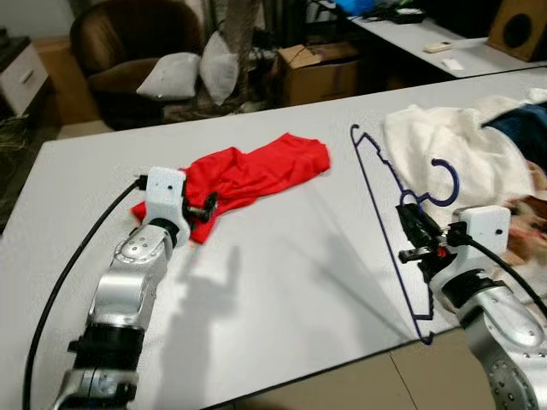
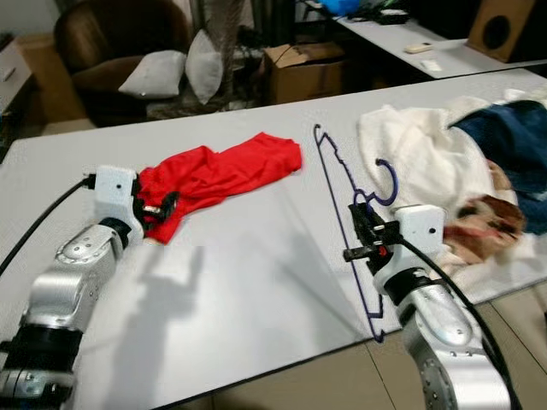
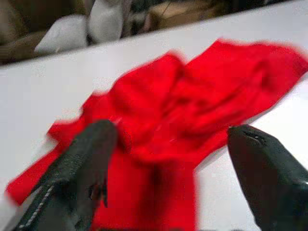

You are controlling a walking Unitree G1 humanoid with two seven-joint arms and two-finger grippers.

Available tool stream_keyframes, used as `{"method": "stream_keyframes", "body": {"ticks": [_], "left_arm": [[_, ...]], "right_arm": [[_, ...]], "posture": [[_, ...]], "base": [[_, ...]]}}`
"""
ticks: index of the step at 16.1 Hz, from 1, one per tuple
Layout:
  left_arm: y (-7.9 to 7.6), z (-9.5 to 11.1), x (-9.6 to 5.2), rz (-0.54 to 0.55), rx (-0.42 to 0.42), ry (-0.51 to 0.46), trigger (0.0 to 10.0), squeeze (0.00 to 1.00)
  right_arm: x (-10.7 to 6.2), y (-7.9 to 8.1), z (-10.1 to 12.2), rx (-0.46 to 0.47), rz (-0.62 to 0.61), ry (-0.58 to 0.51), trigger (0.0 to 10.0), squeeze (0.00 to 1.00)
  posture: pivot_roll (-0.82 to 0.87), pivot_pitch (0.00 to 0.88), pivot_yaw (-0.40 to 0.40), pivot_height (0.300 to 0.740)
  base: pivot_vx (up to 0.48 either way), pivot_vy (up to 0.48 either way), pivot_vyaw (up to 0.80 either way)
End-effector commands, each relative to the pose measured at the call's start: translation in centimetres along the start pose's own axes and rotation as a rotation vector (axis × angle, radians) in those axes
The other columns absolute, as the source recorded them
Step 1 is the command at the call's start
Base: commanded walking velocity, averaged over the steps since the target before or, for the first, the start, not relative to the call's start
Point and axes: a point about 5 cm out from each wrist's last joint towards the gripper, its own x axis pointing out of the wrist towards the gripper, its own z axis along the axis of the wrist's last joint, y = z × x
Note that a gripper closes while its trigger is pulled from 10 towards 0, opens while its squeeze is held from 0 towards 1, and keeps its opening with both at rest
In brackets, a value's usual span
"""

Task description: Hang hanger

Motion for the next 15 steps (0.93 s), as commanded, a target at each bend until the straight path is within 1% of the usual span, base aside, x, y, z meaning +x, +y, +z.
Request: {"method": "stream_keyframes", "body": {"ticks": [1, 2, 4, 5, 6, 7, 8, 9, 12, 15], "left_arm": [[1.0, -0.1, 0.5, 0.047, 0.027, 0.023, 10.0, 1.0], [1.6, -0.3, 0.9, 0.085, 0.059, 0.042, 10.0, 1.0], [2.1, -0.6, 1.3, 0.11, 0.073, 0.065, 10.0, 1.0], [1.9, -2.2, 2.1, 0.048, 0.037, 0.134, 10.0, 0.0], [0.9, -2.8, 2.4, -0.058, -0.031, 0.152, 10.0, 0.0], [0.3, -3.1, 2.4, -0.111, -0.06, 0.163, 10.0, 0.0], [0.1, -3.5, 2.4, -0.136, -0.049, 0.189, 4.9, 0.0], [0.3, -4.1, 2.3, -0.115, -0.014, 0.217, 0.0, 0.0], [0.7, -5.0, 2.3, -0.11, 0.024, 0.244, 0.0, 0.0], [0.6, -5.0, 2.4, -0.128, 0.004, 0.221, 0.0, 0.0]], "right_arm": [[-0.1, -0.4, 0.4, -0.007, 0.011, -0.013, 10.0, 0.0], [-0.2, -0.5, 0.4, -0.02, 0.029, -0.003, 10.0, 0.0], [-0.3, -0.5, 0.4, -0.026, 0.049, 0.008, 10.0, 0.0], [-0.5, -0.3, 0.2, -0.034, 0.087, 0.029, 10.0, 0.0], [-0.6, -0.2, 0.1, -0.04, 0.1, 0.036, 10.0, 0.0], [-0.6, -0.2, 0.1, -0.041, 0.101, 0.037, 10.0, 0.0], [-0.6, -0.3, 0.1, -0.044, 0.1, 0.039, 10.0, 0.0], [-0.7, -0.4, 0.2, -0.049, 0.098, 0.04, 10.0, 0.0], [-0.8, -0.4, 0.2, -0.057, 0.102, 0.043, 10.0, 0.0], [-0.9, -0.5, 0.2, -0.062, 0.106, 0.047, 10.0, 0.0]], "posture": [[-0.06, 0.0, 0.058, 0.74], [-0.06, 0.0, 0.058, 0.74], [-0.07, 0.0, 0.06, 0.74], [-0.08, 0.0, 0.057, 0.74], [-0.09, 0.0, 0.057, 0.74], [-0.09, 0.0, 0.057, 0.74], [-0.09, 0.0, 0.058, 0.74], [-0.1, 0.0, 0.058, 0.74], [-0.1, 0.0, 0.054, 0.74], [-0.1, 0.0, 0.048, 0.74]], "base": [[0.0, 0.0, 0.0], [0.0, 0.0, 0.0], [0.0, 0.0, 0.0], [0.0, 0.0, 0.0], [0.0, 0.0, 0.0], [0.0, 0.0, 0.0], [0.0, 0.0, 0.0], [0.0, 0.0, 0.0], [0.0, 0.0, 0.0], [0.0, 0.0, 0.0]]}}
